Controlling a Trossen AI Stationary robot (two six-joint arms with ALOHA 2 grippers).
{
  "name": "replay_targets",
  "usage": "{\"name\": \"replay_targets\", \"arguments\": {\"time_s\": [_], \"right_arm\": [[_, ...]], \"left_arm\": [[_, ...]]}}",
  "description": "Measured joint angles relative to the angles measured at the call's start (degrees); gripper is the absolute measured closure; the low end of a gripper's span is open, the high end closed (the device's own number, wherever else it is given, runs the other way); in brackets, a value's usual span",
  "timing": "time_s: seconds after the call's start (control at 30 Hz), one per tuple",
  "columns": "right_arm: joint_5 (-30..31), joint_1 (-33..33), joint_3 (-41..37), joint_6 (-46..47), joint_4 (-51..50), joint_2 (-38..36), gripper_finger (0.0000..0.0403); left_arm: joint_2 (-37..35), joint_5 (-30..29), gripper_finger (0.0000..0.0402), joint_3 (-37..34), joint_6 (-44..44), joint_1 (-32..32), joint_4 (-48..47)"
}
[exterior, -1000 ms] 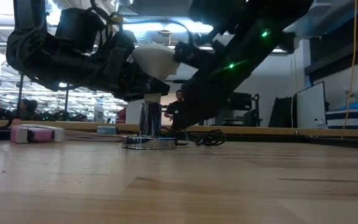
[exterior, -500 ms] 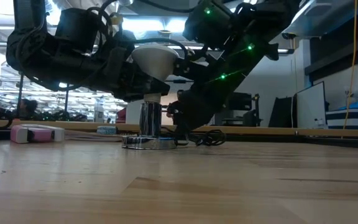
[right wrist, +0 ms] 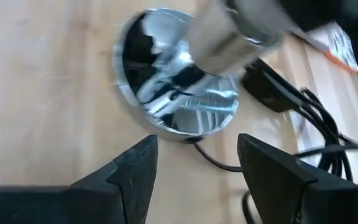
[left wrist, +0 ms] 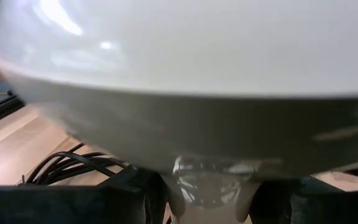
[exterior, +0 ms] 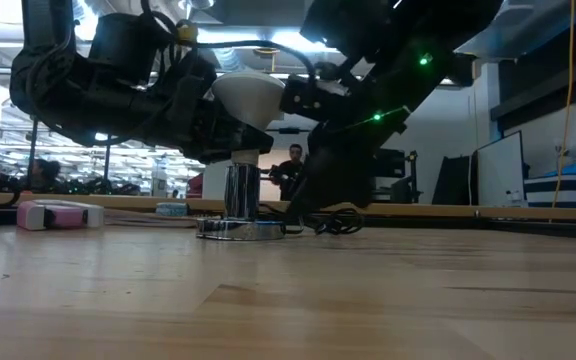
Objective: Screw lightbulb
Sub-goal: Insert the light bulb into the lamp
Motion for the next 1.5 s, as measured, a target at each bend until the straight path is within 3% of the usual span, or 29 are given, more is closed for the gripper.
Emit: {"name": "replay_targets", "arguments": {"time_s": [0.27,0.7,1.2,1.5], "right_arm": [[-0.47,-0.17,0.0,-2.58,0.0,0.0,0.0178],[-9.48,-1.25,0.0,-9.84,7.82,0.0,0.0178],[-10.92,-0.94,0.0,-8.8,9.56,0.04,0.0178],[-12.72,-0.91,0.07,-7.15,12.48,5.67,0.0178]], "left_arm": [[0.14,0.11,0.0243,-0.07,0.02,0.0,1.43],[0.12,0.07,0.0243,-0.07,0.02,0.0,1.94],[0.01,0.04,0.0243,-0.04,0.02,0.04,2.13],[-0.02,0.02,0.0243,-0.02,0.02,0.07,2.15]]}}
